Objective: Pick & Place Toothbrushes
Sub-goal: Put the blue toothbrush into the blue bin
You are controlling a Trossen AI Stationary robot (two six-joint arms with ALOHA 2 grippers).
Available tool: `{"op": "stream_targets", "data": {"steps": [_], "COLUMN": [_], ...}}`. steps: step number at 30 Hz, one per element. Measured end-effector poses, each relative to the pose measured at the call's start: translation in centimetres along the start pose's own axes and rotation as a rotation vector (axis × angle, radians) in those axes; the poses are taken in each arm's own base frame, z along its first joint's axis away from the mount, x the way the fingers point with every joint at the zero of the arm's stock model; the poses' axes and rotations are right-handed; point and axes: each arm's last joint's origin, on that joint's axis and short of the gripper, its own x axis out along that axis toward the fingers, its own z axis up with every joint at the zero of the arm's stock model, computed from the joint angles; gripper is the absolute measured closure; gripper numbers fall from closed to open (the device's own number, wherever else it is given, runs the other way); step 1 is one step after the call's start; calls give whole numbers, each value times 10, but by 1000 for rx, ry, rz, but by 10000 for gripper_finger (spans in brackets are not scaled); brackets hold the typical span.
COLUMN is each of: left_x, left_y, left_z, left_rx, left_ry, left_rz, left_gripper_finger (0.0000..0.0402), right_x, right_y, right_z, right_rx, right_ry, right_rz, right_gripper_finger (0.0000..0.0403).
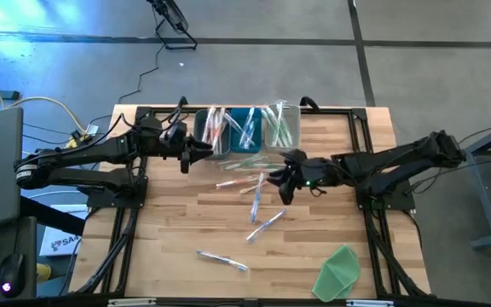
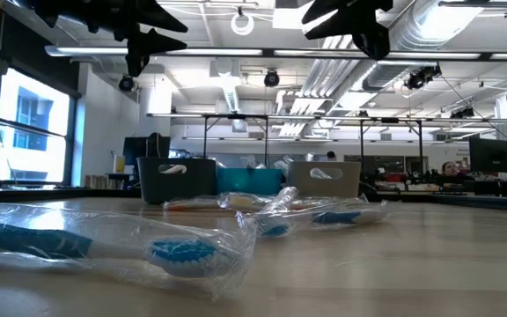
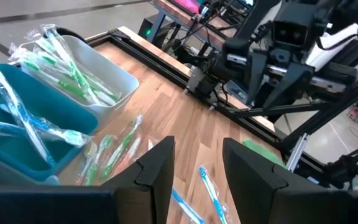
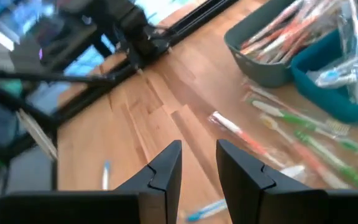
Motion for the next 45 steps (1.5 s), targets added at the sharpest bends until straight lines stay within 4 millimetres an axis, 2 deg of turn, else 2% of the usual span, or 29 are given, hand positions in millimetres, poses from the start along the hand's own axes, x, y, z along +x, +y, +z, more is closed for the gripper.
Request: {"op": "stream_targets", "data": {"steps": [5, 9, 12, 16, 20, 27, 33, 37, 45], "left_x": [0, 0, 0, -1, -1, -1, -1, -1, -1], "left_y": [1, 3, 5, 7, 7, 7, 7, 7, 7], "left_z": [0, -2, -4, -5, -6, -6, -6, -6, -6], "left_rx": [-1, 1, 7, 8, 9, 9, 17, 17, 17], "left_ry": [-10, 0, 14, 18, 20, 18, 18, 18, 18], "left_rz": [29, 69, 107, 143, 154, 158, 158, 159, 159], "left_gripper_finger": [268, 268, 268, 268, 268, 268, 268, 268, 268], "right_x": [8, 3, 7, 24, 47, 77, 96, 111, 133], "right_y": [11, 25, 33, 42, 38, 10, -6, -12, -13], "right_z": [-10, 0, 14, 26, 29, 8, -9, -20, -36], "right_rx": [90, 110, 120, 57, 107, 309, 378, 434, 430], "right_ry": [-95, -207, -255, -270, -247, -73, 31, 109, 206], "right_rz": [-69, -94, -107, -151, -224, -373, -472, -481, -431], "right_gripper_finger": [315, 343, 378, 398, 400, 401, 401, 401, 401]}}
